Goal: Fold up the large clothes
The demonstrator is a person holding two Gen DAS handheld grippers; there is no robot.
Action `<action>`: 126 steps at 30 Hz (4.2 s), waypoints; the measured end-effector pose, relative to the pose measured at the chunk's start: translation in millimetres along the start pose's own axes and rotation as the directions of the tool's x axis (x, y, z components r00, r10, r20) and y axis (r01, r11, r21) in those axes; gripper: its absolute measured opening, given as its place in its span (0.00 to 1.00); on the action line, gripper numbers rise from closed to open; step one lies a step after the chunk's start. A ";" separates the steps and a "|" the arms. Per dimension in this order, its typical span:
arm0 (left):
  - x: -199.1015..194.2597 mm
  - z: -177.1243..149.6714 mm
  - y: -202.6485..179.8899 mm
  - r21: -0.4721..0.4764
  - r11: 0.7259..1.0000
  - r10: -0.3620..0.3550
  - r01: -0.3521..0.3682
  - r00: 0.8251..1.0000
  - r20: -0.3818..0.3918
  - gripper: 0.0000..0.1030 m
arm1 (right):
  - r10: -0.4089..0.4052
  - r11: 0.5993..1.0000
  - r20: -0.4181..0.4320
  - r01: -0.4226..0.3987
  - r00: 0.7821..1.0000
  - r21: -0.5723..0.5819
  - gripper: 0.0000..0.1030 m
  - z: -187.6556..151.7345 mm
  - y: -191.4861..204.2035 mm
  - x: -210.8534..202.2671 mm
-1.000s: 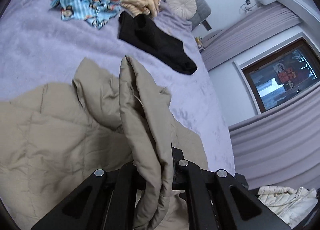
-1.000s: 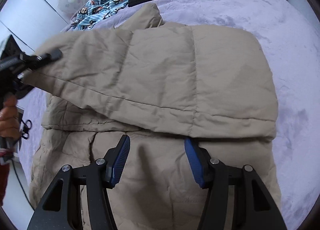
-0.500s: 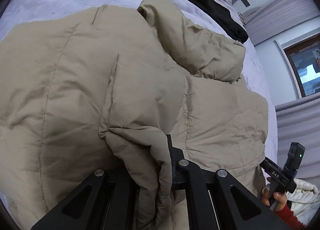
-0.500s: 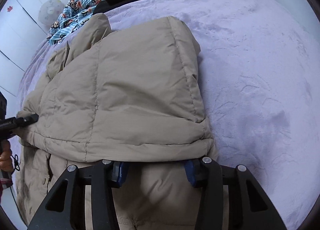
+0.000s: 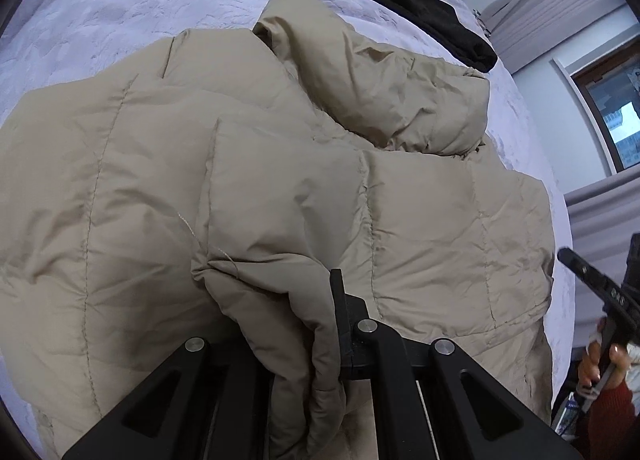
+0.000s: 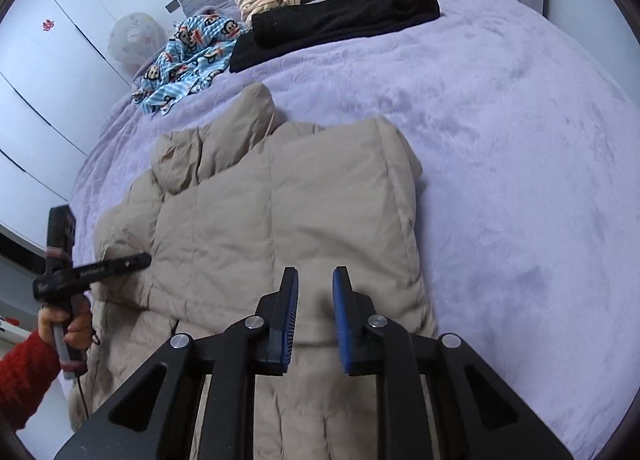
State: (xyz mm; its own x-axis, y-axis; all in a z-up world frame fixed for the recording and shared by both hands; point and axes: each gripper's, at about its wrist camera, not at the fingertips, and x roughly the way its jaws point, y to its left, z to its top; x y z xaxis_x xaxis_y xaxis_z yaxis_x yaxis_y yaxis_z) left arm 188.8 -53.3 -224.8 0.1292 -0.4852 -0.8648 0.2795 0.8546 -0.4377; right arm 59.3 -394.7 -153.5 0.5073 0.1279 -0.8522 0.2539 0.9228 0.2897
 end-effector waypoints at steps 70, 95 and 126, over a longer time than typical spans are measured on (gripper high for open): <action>-98.2 -63.7 -29.4 0.024 0.928 0.373 -0.372 0.927 -0.031 0.22 | -0.163 0.980 -0.201 0.183 0.966 0.084 0.22 -52.8 -2.8 -42.4; -135.6 -156.5 -91.2 -0.081 0.902 0.421 -0.423 0.906 -0.046 0.22 | 0.016 0.997 -0.263 0.006 0.965 0.083 0.45 -92.5 8.0 -84.4; -193.8 -232.5 -2.5 -0.029 0.937 0.349 -0.349 0.937 -0.025 0.99 | 0.185 0.880 -0.108 -0.116 0.977 0.461 1.00 -210.5 40.9 -129.0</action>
State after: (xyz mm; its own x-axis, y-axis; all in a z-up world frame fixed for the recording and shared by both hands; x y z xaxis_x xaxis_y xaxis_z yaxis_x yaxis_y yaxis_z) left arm -58.1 81.6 -113.3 0.1946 -0.1520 -0.9690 0.1888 0.9752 -0.1150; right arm -169.2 -297.0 -123.5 0.4539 0.3353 -0.8256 0.5441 0.6295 0.5547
